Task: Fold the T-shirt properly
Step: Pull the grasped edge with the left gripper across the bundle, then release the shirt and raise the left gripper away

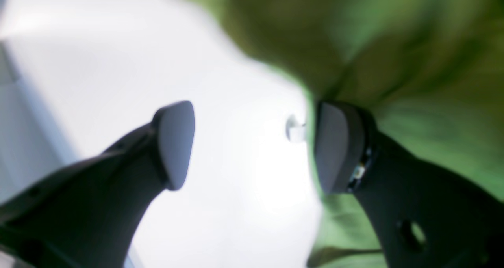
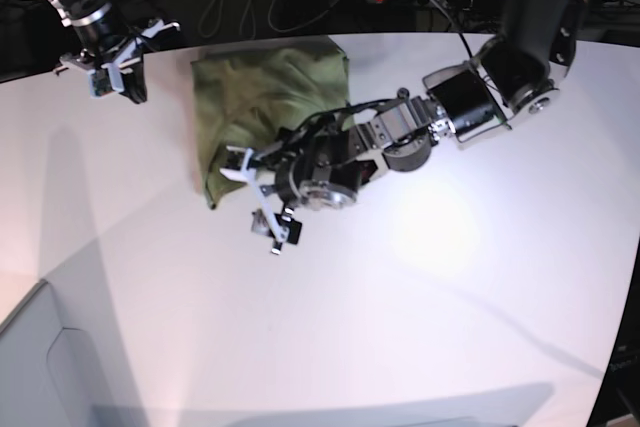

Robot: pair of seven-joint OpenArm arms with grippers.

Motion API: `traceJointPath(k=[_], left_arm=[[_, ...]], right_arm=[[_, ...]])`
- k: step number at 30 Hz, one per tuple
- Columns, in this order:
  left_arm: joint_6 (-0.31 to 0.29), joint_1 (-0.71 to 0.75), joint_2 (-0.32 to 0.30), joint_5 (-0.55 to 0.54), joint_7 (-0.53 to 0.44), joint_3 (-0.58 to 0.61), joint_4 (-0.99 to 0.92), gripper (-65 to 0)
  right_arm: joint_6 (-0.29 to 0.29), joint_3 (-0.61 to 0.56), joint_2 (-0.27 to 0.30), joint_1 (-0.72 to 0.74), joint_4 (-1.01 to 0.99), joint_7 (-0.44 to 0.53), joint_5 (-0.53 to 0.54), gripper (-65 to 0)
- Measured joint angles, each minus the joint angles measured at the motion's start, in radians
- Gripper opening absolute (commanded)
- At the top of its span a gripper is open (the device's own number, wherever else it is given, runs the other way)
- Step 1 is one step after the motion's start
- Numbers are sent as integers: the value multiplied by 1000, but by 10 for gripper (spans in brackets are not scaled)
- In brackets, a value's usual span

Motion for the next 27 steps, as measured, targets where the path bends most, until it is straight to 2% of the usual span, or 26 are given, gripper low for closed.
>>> traceJointPath(k=[6,13,15,17,19,21,27], left_arm=[[-9,106,-2,-5,5,-302,6,-198],[-1,299,-55,-12,14,-804,151,-197],[-7,351,-61,-52,27,-857,151,-198],[-12,365,-74,-72,27,-855,156,-198],[-10,371,-105,-81,16,-856,203,-198],[-8,400,-143,-93,26,-908,262,-198],[-7,601,-159,-71,110,-1300,360,-198]], right_arm=[[0,-147,2,1,-1,0,-1,-649],[0,-312,2,26,-114,1,-5,-649],[-1,-331,2,43,-150,12,3,-649],[0,-342,2,61,-172,8,-1,-649],[0,-346,2,80,-178,1,-1,-649],[0,-343,9,94,-172,10,-1,-649],[0,-333,69,140,-175,9,0,-649]])
